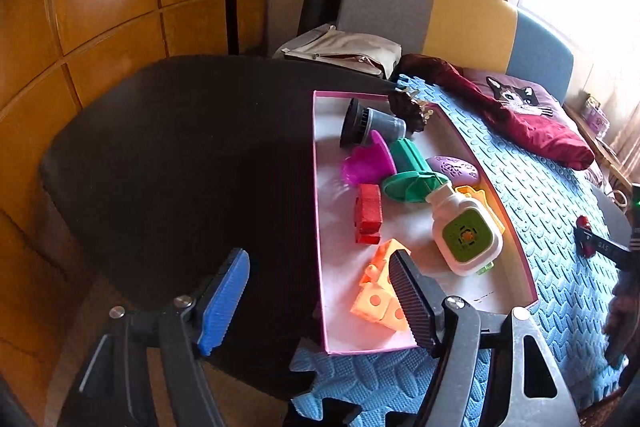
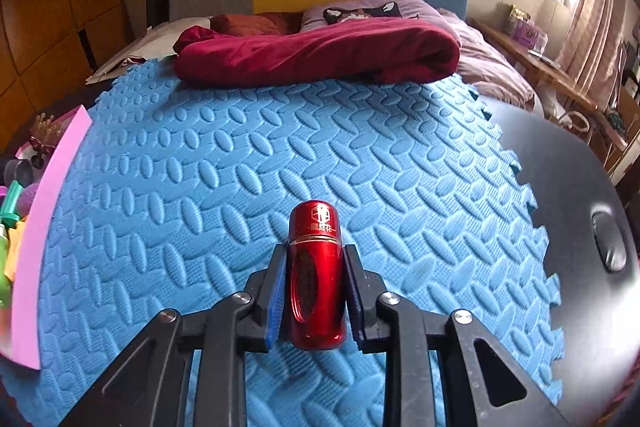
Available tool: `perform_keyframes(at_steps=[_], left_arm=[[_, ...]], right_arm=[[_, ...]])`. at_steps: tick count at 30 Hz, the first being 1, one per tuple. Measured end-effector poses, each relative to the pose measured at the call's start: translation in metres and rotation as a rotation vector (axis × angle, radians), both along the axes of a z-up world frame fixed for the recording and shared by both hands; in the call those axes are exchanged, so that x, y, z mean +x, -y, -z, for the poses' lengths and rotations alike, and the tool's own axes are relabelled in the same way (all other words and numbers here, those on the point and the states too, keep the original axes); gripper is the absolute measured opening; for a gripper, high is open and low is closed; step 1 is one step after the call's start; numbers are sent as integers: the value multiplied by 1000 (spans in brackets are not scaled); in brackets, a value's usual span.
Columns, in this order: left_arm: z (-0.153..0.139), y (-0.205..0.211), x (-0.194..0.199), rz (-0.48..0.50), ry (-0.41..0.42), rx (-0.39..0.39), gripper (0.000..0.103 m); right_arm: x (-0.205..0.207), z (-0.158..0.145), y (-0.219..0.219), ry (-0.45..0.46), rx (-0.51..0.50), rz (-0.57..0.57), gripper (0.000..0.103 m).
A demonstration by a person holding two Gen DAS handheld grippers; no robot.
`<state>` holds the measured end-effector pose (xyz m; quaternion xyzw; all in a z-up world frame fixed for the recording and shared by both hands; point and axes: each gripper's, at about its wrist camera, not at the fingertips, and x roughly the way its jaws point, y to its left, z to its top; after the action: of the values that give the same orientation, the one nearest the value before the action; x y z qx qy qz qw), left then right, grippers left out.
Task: Organize rigid objects
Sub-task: 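Carry the red cylinder over the white tray with the right gripper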
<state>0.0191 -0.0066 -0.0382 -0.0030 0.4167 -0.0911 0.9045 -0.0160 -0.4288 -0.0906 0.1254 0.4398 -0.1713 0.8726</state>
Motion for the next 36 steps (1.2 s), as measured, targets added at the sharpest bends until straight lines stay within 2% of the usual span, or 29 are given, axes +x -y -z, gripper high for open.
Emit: perform_keyframes(at_steps=[6, 14, 19, 24, 26, 29, 32, 36], left_arm=[[3, -11, 2, -33, -2, -7, 73], [-1, -33, 6, -95, 16, -19, 73], [1, -45, 9, -123, 7, -25, 73], [6, -52, 11, -137, -6, -30, 73], [8, -55, 11, -141, -11, -31, 73], [11, -58, 12, -148, -25, -35, 73], [15, -60, 13, -147, -38, -38, 73], [18, -58, 14, -143, -44, -40, 73]], right_arm=[[-4, -28, -36, 100, 97, -69, 26], [14, -84, -142, 239, 170, -332, 26], [26, -101, -217, 259, 209, -504, 26], [48, -93, -270, 215, 168, -603, 26], [59, -81, -282, 168, 174, -629, 26], [73, -60, -298, 101, 118, -653, 26], [82, -38, -301, 25, 112, -656, 26], [80, -35, -304, 55, 56, -672, 26]])
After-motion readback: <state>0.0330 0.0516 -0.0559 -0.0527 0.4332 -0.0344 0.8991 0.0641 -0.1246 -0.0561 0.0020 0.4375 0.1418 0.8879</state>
